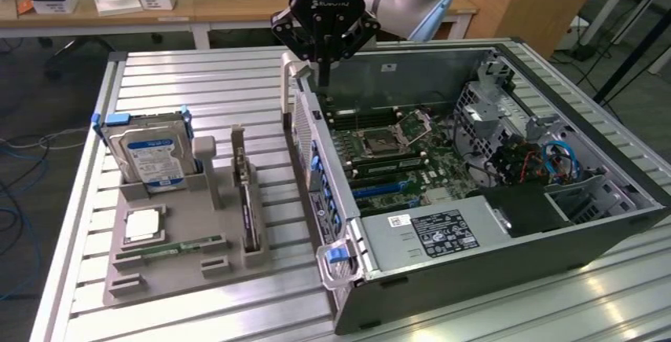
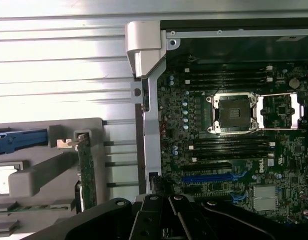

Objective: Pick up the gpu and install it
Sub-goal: 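Reach for the gpu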

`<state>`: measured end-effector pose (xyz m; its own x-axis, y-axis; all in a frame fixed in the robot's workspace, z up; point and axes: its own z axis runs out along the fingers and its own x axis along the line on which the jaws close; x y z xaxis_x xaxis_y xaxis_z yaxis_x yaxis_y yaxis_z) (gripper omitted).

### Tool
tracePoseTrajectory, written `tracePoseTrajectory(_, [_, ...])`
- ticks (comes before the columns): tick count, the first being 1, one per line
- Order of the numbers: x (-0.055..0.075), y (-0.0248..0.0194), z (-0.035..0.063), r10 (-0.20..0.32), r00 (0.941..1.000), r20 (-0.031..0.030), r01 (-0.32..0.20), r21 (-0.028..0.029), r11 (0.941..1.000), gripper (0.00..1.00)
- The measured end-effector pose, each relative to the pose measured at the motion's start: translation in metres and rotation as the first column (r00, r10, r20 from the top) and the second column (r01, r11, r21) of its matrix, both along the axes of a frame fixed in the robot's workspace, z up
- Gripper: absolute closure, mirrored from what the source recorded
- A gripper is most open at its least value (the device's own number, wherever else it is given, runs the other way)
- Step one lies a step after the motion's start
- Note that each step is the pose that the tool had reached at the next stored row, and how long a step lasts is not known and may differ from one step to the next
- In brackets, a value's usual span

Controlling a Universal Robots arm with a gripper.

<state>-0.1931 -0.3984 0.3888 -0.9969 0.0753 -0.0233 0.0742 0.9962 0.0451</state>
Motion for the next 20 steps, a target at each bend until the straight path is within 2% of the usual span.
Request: tracePoseTrajectory(20, [-0.013,0.0,-0.0006,0.0,1.0,0.0001,0.0,0.0,1.0,0.89])
